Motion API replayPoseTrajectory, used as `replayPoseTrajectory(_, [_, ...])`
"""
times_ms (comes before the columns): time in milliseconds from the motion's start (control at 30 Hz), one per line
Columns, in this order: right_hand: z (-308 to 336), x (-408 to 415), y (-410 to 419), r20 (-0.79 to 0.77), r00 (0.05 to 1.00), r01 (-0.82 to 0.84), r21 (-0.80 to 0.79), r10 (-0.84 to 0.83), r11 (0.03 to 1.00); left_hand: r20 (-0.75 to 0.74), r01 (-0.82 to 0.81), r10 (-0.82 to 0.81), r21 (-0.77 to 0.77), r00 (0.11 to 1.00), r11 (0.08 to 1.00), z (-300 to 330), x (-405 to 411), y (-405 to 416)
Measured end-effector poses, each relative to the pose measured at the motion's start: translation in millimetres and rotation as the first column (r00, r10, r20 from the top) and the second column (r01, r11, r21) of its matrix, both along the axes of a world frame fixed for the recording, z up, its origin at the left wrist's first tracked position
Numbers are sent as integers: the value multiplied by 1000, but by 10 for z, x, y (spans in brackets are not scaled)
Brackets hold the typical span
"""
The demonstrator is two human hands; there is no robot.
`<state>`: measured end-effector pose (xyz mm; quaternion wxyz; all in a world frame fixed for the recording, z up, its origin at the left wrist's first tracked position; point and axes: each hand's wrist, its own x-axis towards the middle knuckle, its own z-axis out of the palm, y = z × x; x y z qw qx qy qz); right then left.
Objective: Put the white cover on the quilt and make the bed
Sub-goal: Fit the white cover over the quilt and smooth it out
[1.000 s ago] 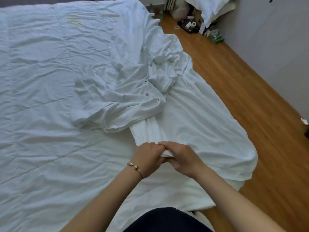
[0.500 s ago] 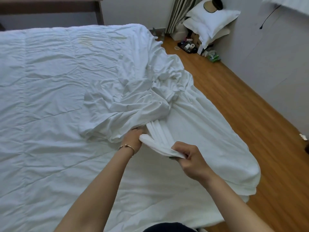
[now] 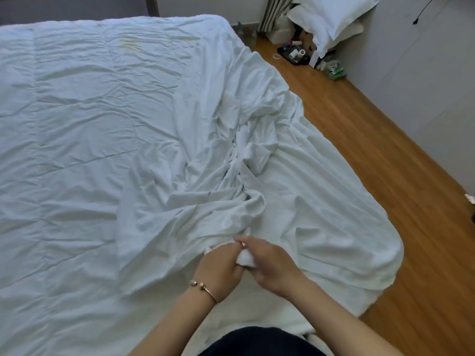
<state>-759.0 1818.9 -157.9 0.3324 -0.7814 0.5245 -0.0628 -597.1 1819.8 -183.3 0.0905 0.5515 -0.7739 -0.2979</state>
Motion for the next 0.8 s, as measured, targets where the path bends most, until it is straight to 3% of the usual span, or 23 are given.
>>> replayPoseTrajectory(67, [-22,48,-36,33,997,71,17,-71,997,-196,-43,48,30,979,999,-93,109,63])
replayPoseTrajectory(133, [-9,57,-46,-29,999,28,46,-27,999,-315,31,0,94,949,995,-202,277,74])
replayPoseTrajectory(233, [56,36,-87,-80,997,-17,17,19,1000,-525,113,72,311,848,944,-226,481,-28])
replayPoseTrajectory(267, [87,14,-111,-74,997,-12,3,12,1000,-583,58,157,332,797,942,-234,512,-89])
replayPoseTrajectory(300, [118,-8,-137,-66,998,-10,-12,9,1000,-615,-65,216,258,758,964,-254,519,-157])
replayPoseTrajectory(367, [156,-30,-162,-52,998,-22,-26,21,999,-456,-313,257,-51,852,948,-296,451,-347])
replayPoseTrajectory(400, [161,-18,-151,-57,998,-36,-21,34,999,-286,-312,268,-122,920,942,-287,386,-461])
replayPoseTrajectory(467, [148,7,-114,-71,996,-46,-4,45,999,40,-149,149,-15,988,989,-313,244,-691])
replayPoseTrajectory(567, [95,-41,-109,-60,998,27,41,-25,999,311,66,-93,97,946,993,-495,93,-969])
replayPoseTrajectory(667, [29,-136,-83,-24,990,141,94,-140,986,343,81,-98,65,934,995,-613,64,-1128])
replayPoseTrajectory(800, [-53,-132,-22,-70,968,252,204,-242,946,137,-167,165,0,977,986,-566,367,-1437])
